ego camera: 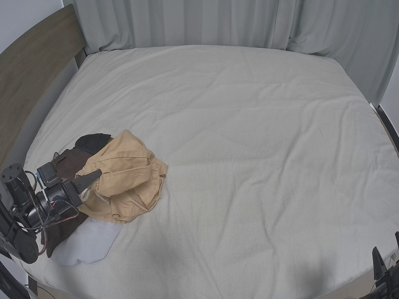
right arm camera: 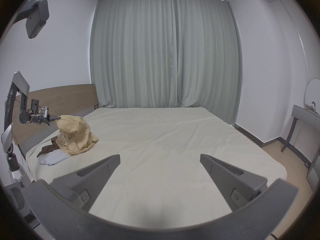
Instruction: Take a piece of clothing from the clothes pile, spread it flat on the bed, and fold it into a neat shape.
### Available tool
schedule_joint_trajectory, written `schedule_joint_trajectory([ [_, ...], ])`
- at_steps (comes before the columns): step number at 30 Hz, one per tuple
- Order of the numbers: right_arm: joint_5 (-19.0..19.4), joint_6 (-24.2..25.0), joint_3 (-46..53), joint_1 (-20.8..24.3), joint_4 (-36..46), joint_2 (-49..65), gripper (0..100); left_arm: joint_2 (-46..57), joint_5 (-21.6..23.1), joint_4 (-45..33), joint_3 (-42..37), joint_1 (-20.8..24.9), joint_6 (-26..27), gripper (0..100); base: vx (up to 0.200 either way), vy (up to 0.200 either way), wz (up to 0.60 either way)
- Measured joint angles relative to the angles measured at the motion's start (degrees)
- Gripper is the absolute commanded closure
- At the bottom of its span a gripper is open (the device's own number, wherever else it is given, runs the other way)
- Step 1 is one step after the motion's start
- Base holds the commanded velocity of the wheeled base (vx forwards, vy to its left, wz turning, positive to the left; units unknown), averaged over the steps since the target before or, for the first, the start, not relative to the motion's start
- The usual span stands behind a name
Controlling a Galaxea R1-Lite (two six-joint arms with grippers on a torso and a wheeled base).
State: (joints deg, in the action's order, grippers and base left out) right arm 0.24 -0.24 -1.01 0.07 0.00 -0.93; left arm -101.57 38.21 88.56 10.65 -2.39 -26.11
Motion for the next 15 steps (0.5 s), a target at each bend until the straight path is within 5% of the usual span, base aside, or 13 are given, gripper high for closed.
schedule_joint_trajectory([
  [15, 0.00, 0.09, 0.00, 0.00, 0.00, 0.00, 0, 7.00, -3.07, 0.00, -2.28, 2.17, -3.50, 100, 0.000, 0.000, 0.00],
])
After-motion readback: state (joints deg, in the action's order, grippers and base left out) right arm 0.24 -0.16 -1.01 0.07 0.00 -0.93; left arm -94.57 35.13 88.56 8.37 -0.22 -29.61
